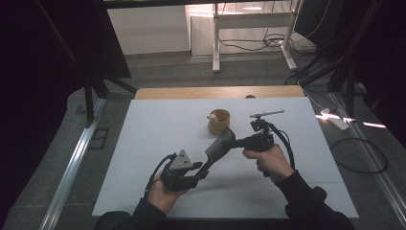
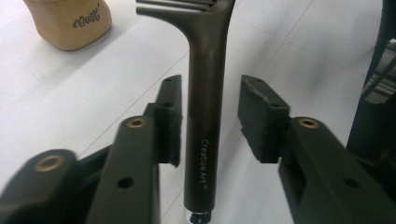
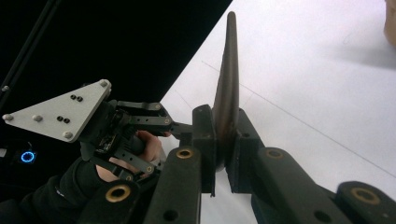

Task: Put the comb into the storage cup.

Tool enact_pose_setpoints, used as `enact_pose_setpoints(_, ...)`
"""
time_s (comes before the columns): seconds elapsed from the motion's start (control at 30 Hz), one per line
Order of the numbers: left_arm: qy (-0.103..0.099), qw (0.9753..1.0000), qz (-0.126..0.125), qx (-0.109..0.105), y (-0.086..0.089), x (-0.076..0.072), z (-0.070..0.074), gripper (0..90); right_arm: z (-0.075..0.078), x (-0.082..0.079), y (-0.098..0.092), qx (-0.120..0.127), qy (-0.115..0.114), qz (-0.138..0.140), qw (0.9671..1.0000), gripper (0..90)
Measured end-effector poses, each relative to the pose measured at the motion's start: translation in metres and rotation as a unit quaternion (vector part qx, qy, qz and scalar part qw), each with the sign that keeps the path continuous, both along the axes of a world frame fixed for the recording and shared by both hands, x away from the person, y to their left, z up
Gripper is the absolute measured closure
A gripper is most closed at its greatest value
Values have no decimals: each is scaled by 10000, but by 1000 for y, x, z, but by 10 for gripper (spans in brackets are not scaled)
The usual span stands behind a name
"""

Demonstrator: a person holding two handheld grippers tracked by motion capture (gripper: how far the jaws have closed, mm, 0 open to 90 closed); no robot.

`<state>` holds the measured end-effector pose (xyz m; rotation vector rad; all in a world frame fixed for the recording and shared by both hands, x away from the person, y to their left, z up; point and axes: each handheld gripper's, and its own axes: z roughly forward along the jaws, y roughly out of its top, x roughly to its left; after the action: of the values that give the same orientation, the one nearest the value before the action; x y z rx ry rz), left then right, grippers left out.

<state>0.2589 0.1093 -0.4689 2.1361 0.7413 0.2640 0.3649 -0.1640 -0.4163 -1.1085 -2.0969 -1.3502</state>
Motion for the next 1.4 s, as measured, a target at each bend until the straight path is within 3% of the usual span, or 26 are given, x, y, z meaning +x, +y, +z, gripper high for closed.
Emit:
enact_pose_setpoints(0.17, 91, 9999, 93, -39, 1, 3, -2, 393, 2, -1, 0, 38, -168, 85, 9998, 844)
enact_pose_setpoints(0.57, 374, 9984, 263, -320, 13, 7, -4, 104, 9, -7, 0, -93, -702, 91, 9974, 844)
enact_pose_setpoints(0.87, 504, 9979, 267, -305, 20, 5, -3, 39, 12, -8, -2, -105, -841, 25, 9964, 843)
enact_pose_setpoints(1.4, 597, 9965, 443, -377, 45, -1, -1, 21, 19, -9, -11, -86, -1047, -94, 9944, 843)
